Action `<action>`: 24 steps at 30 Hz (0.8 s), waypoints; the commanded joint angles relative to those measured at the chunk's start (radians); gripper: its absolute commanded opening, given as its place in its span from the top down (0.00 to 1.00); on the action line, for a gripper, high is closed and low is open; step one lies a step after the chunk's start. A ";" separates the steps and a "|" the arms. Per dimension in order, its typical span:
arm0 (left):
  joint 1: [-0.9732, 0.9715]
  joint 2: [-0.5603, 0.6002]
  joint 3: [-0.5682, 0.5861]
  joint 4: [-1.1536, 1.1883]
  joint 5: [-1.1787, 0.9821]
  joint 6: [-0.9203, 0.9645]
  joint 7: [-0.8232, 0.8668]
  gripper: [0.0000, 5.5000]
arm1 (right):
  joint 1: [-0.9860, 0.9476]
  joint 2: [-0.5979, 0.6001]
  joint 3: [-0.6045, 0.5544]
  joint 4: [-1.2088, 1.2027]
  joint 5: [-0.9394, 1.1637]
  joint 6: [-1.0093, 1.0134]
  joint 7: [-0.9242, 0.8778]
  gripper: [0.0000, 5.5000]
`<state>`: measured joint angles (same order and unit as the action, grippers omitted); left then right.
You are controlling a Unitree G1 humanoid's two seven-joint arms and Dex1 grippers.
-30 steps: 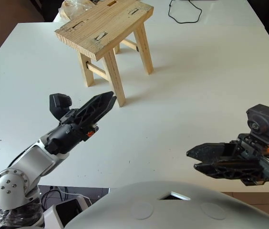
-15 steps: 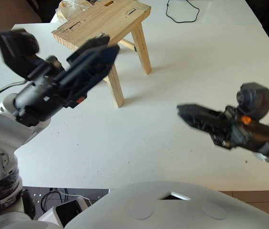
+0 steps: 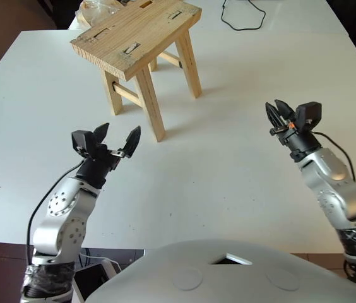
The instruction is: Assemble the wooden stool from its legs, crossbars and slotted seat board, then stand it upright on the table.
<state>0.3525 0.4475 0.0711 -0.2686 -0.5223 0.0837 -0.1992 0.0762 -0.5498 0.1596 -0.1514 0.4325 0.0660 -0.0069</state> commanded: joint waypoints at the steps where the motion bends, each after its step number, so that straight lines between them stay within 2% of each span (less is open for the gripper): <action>1: -0.102 -0.085 -0.071 0.311 0.291 -0.157 0.098 0.02 | -0.060 0.141 0.001 0.301 -0.207 -0.180 -0.055 0.77; 6: -0.237 -0.183 -0.066 0.539 0.396 -0.311 0.146 0.02 | -0.110 0.234 -0.063 0.492 -0.273 -0.295 -0.053 0.77; 11: -0.301 -0.224 -0.053 0.626 0.415 -0.414 0.121 0.02 | -0.154 0.276 -0.111 0.594 -0.293 -0.352 -0.008 0.77; 17: -0.320 -0.240 -0.034 0.670 0.420 -0.452 0.115 0.02 | -0.169 0.310 -0.149 0.644 -0.300 -0.386 0.041 0.77; 24: -0.329 -0.277 -0.015 0.706 0.435 -0.461 0.146 0.02 | -0.206 0.324 -0.185 0.695 -0.317 -0.411 0.075 0.59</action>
<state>0.0159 0.1882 0.0521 0.3978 -0.1124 -0.3991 -0.0714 -0.1030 -0.2332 -0.0104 0.5171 0.1330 -0.3482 0.0622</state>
